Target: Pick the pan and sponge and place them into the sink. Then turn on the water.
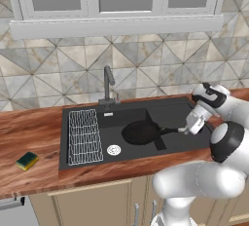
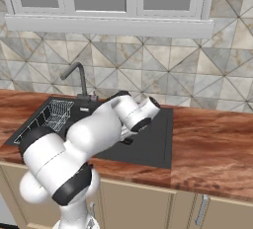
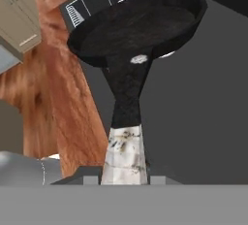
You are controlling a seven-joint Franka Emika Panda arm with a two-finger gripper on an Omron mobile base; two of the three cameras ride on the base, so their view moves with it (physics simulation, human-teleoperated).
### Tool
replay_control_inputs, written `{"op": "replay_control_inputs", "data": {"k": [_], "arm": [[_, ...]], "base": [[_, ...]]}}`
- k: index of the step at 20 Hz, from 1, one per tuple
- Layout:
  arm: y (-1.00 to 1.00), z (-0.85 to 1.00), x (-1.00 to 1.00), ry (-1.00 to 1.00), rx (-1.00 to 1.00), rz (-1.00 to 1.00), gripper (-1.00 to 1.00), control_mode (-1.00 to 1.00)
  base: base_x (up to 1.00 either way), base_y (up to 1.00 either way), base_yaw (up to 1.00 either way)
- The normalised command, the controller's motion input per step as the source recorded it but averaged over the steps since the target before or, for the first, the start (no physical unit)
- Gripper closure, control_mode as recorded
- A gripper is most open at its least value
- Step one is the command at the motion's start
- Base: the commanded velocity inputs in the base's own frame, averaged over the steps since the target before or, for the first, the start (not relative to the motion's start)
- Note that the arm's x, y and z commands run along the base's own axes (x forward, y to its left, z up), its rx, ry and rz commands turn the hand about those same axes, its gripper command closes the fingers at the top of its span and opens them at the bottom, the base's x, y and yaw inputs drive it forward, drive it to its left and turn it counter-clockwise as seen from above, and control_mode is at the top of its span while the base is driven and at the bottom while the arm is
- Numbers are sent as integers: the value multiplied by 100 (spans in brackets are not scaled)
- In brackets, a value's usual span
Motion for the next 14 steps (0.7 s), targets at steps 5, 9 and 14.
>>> {"op": "replay_control_inputs", "data": {"k": [5, 9, 14], "arm": [[36, -8, 17, 0, -4, 0, 100, -100], [36, -9, 20, 0, -4, 0, 100, -100], [30, -10, 19, 0, -4, 0, 100, -100]], "base": [[0, 0, 0], [0, 0, 0], [0, 0, 0]]}}
